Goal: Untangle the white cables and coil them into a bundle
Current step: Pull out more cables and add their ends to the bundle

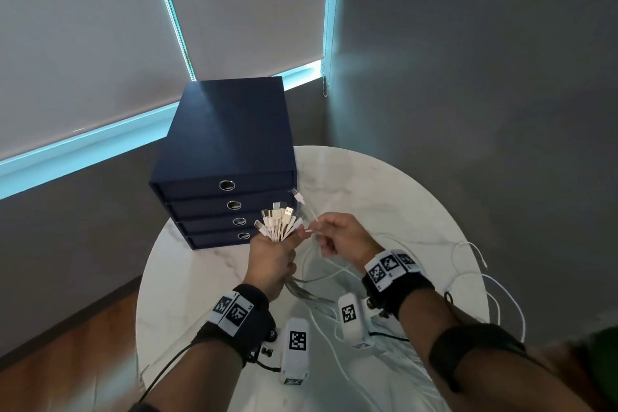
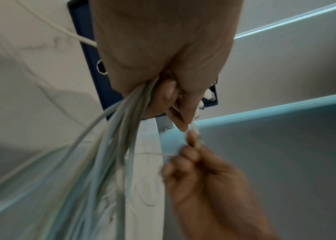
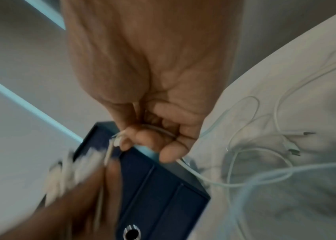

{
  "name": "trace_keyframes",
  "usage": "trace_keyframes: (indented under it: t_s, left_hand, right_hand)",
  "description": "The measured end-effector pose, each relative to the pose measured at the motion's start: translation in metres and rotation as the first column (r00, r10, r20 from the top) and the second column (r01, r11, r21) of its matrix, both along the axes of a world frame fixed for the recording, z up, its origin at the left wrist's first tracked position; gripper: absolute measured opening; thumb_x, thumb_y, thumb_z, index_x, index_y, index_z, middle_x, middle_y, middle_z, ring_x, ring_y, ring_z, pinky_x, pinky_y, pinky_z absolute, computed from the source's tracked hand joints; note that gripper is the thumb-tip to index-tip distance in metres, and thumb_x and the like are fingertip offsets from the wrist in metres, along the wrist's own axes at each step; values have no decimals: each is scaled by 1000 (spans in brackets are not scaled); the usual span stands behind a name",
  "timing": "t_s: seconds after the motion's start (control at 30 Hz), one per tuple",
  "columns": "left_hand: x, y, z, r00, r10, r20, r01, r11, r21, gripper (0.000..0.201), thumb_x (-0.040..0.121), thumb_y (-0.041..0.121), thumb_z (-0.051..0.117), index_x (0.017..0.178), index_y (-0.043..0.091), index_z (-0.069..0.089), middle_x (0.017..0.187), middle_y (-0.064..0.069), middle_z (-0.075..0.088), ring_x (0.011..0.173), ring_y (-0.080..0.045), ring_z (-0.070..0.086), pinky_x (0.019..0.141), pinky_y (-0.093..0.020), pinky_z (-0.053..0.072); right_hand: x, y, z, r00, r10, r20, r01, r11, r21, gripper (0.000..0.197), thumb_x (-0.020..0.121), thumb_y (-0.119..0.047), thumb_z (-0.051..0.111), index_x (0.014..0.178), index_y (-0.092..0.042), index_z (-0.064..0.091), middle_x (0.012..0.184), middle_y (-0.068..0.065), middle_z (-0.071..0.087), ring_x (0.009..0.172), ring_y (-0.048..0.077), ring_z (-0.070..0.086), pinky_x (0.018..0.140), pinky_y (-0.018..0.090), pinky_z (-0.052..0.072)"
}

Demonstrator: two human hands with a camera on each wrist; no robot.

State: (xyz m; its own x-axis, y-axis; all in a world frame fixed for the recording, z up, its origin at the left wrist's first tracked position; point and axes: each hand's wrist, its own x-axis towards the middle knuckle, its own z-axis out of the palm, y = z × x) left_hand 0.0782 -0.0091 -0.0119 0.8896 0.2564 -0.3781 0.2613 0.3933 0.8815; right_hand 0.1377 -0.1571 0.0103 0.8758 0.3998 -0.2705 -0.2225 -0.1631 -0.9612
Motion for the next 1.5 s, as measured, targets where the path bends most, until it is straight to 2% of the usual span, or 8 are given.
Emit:
trace_keyframes:
  t_s: [0.1, 0.27, 0.5, 0.67, 0.8, 0.9, 1.17, 1.5]
  left_hand:
    - [-6, 10, -10, 997, -12, -70, 13, 1000, 13, 17, 81, 1, 77, 78, 10, 64, 63, -5, 37, 43, -11, 20, 40, -20, 19]
    - [-21, 27, -26, 993, 46, -108, -45, 999, 16, 20, 81, 2, 78, 82, 11, 60, 64, -4, 38, 42, -11, 23, 40, -20, 21]
    - [-26, 47, -30, 962, 216, -168, -204, 975, 82, 31, 85, 3, 76, 69, 16, 53, 52, 3, 35, 38, -11, 23, 38, -20, 22]
    - [-8, 34, -7, 971, 214, -107, -198, 970, 143, 26, 85, 2, 76, 71, 15, 58, 46, 8, 42, 36, -9, 27, 36, -21, 25]
    - [15, 16, 13, 988, 126, -84, -102, 964, 246, 10, 84, 6, 77, 81, 10, 68, 47, 7, 52, 34, -9, 31, 38, -21, 28]
    - [20, 7, 17, 994, 76, -73, -52, 956, 289, 16, 87, 9, 76, 75, 12, 65, 41, 12, 46, 35, -9, 31, 38, -21, 29]
    - [14, -1, 16, 989, 146, -36, -141, 981, 133, 17, 94, 21, 70, 86, 5, 70, 63, 0, 63, 42, -12, 35, 39, -22, 31]
    - [6, 1, 21, 984, 171, 48, -171, 985, -14, 24, 97, 27, 64, 92, 6, 74, 72, -11, 55, 45, -10, 41, 41, -22, 32]
  right_hand:
    - [23, -13, 15, 954, -298, -36, 300, 943, 140, 30, 88, 14, 34, 88, 3, 61, 53, -4, 53, 43, 13, 37, 45, 21, 34]
    - [82, -58, 58, 659, -728, -186, 742, 592, 315, 33, 93, 5, 34, 81, -13, 59, 52, 1, 46, 34, 8, 42, 46, 22, 40]
    - [129, -112, 81, 386, -923, -2, 882, 368, 295, 30, 92, 2, 36, 82, -17, 56, 67, 8, 52, 41, 13, 47, 41, 25, 40]
    - [113, -101, 38, 549, -726, 414, 781, 622, 55, 23, 96, -9, 46, 90, -8, 68, 69, 5, 62, 40, 1, 52, 51, 27, 48]
    - [86, -74, 2, 734, -519, 439, 608, 790, -82, 16, 95, -14, 54, 93, -14, 70, 94, 8, 68, 56, 17, 63, 52, 22, 47]
    - [65, -56, -2, 774, -475, 419, 560, 822, -102, 14, 95, -25, 58, 95, -18, 71, 109, 3, 62, 62, 26, 68, 57, 28, 50]
    - [4, -3, 19, 914, -205, 349, 246, 966, -77, 21, 97, -15, 50, 84, -17, 67, 70, 6, 63, 52, 18, 58, 48, 23, 46]
    - [-27, 24, 8, 893, 113, 435, 7, 964, -267, 20, 95, -25, 57, 78, -26, 66, 53, -17, 57, 47, 4, 49, 55, 29, 46]
